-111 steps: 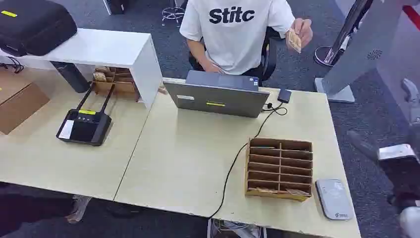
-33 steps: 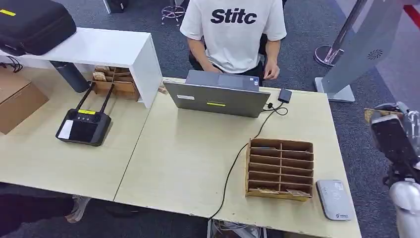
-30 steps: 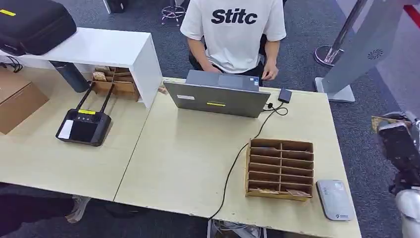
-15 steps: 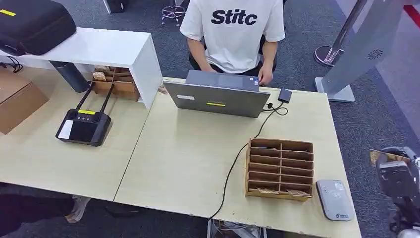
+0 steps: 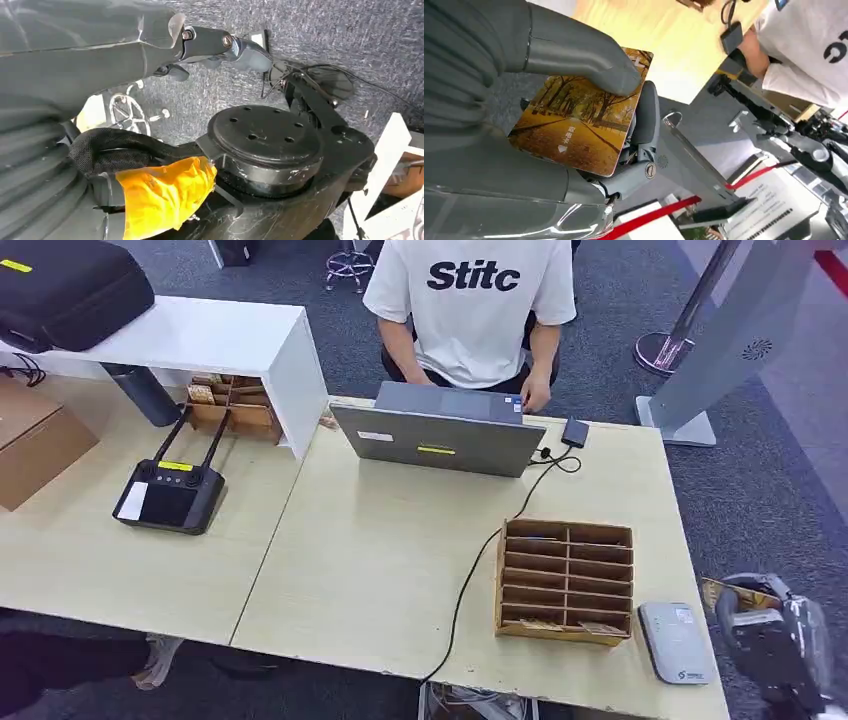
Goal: Pass the card to the sensor for recognition and then transmit it.
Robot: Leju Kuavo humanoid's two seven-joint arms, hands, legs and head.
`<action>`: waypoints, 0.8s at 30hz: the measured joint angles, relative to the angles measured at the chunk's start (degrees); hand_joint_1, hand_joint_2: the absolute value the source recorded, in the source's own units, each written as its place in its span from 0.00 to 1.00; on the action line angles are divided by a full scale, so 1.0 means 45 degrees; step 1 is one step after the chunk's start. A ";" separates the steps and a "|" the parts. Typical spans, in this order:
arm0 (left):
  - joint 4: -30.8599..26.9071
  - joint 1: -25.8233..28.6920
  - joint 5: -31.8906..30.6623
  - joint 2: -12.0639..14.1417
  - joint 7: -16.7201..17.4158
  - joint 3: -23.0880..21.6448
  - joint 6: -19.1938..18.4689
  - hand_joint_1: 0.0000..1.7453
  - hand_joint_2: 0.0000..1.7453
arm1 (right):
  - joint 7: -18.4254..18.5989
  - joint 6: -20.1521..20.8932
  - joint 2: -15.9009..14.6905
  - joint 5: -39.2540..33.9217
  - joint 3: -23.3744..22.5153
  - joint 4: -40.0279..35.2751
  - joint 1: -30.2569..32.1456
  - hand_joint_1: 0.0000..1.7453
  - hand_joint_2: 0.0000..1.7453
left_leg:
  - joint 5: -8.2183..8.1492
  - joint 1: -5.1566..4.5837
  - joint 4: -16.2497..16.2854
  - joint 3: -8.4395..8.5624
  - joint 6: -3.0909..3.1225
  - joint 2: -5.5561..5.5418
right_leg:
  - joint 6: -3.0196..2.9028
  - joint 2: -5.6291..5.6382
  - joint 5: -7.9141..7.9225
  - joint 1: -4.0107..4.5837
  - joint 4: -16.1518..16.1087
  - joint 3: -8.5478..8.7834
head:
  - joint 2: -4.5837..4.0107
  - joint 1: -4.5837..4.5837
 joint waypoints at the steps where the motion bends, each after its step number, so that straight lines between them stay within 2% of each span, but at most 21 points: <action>1: 0.0000 0.0067 -0.0184 -0.0029 0.0116 0.0136 0.0000 0.00 1.00 | 0.0058 0.0048 0.0034 0.0005 0.0029 0.0005 0.0034 1.00 1.00 | 0.0000 -0.0001 0.0000 0.0001 0.0000 0.0002 | 0.0000 0.0002 0.0000 -0.0001 0.0000 0.0000 | 0.0000 -0.0005; 6: 0.0000 0.0246 -0.0550 -0.0121 0.0363 0.0537 0.0000 0.00 1.00 | 0.0193 0.0169 0.0146 0.0010 0.0141 0.0005 0.0119 1.00 1.00 | 0.0000 0.0000 0.0000 0.0001 0.0001 0.0002 | 0.0000 0.0002 0.0000 0.0000 0.0000 0.0001 | 0.0000 0.0000; 8: 0.0000 0.0396 -0.1249 -0.0199 0.0826 0.0821 0.0000 0.00 1.00 | 0.0560 0.0338 0.0160 0.0198 0.0194 0.0039 0.0115 1.00 1.00 | 0.0000 0.0000 0.0000 0.0003 0.0000 0.0007 | 0.0000 0.0006 0.0000 0.0000 0.0000 0.0001 | 0.0000 -0.0005; 10: -0.0093 0.0701 -0.2956 -0.0379 0.1911 0.1322 0.0000 0.00 1.00 | 0.1128 0.0568 0.0160 0.0447 0.0248 0.0185 0.0079 1.00 1.00 | 0.0000 0.0000 0.0000 0.0002 0.0000 0.0007 | 0.0000 0.0006 0.0000 0.0000 0.0000 0.0004 | 0.0000 -0.0005; 13: -0.0769 0.1557 -0.6298 -0.0870 0.4262 0.2848 0.0000 0.00 1.00 | 0.1822 0.0884 0.0102 0.0602 0.0321 0.0744 -0.0070 1.00 1.00 | -0.0007 -0.0002 0.0001 0.0004 0.0011 0.0018 | 0.0000 0.0013 0.0000 -0.0002 -0.0002 0.0003 | 0.0000 0.0000; 15: -0.1273 0.1998 -0.7670 -0.1220 0.5247 0.3858 -0.0019 0.00 1.00 | 0.2122 0.1052 -0.0005 0.0622 0.0374 0.1145 -0.0175 1.00 1.00 | -0.0009 -0.0004 0.0001 -0.0001 0.0014 0.0008 | 0.0001 0.0003 0.0000 -0.0004 -0.0005 0.0006 | 0.0000 0.0000; 17: -0.1581 0.2342 -0.8498 -0.1547 0.5819 0.4680 -0.0269 0.00 1.00 | 0.2364 0.1164 -0.0130 0.0636 0.0514 0.1561 -0.0316 1.00 1.00 | -0.0011 -0.0005 0.0001 0.0003 0.0016 0.0017 | 0.0001 0.0009 0.0000 -0.0005 -0.0005 0.0007 | 0.0000 0.0000; 24: -0.1958 0.3132 -1.0525 -0.2670 0.6848 0.6995 -0.1463 0.00 1.00 | 0.2997 0.1457 -0.0471 0.0690 0.0874 0.2312 -0.0435 1.00 1.00 | -0.0011 -0.0003 0.0001 0.0005 0.0017 0.0014 | 0.0001 0.0007 0.0000 -0.0003 -0.0005 0.0004 | 0.0000 -0.0005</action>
